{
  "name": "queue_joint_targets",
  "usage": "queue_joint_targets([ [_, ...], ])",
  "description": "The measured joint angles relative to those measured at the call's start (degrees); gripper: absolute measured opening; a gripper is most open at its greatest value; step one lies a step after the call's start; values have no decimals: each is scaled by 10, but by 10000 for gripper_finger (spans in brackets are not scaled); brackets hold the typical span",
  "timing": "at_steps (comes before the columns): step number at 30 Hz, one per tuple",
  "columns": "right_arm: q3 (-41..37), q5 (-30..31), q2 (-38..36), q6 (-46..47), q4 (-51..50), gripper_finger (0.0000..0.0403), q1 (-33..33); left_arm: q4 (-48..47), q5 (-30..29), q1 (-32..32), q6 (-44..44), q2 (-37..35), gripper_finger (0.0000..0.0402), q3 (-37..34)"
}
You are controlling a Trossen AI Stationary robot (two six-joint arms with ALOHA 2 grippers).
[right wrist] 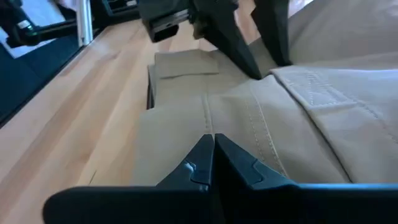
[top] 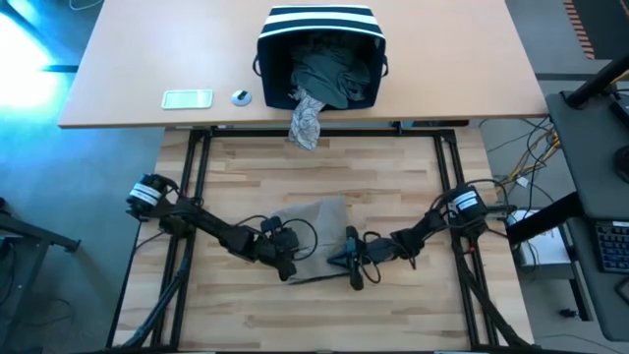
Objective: Fold Laundry from Bin
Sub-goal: Fold the brown shorts from the blue laundry basket
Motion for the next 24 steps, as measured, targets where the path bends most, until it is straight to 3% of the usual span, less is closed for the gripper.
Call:
queue_joint_targets([
  [5,-5,-3,17,1,-51,9,-2,-54,15,0,-1,-30,123,7],
  [11,-11,1,-29,-17,-111,9,-2,-135,14,0,2,-126,123,3],
  [14,-10,2,-83,-33,-137,9,-2,-115,-22,0,11,-170,123,3],
  [18,-15,2,-163,-60,-186,9,-2,-22,-63,0,51,-188,123,-1],
  [22,-13,11,-255,-91,-194,9,-5,56,-41,0,72,-148,123,-14],
  [24,-13,46,-286,-104,-201,9,-12,57,-27,-2,62,-114,123,-16],
])
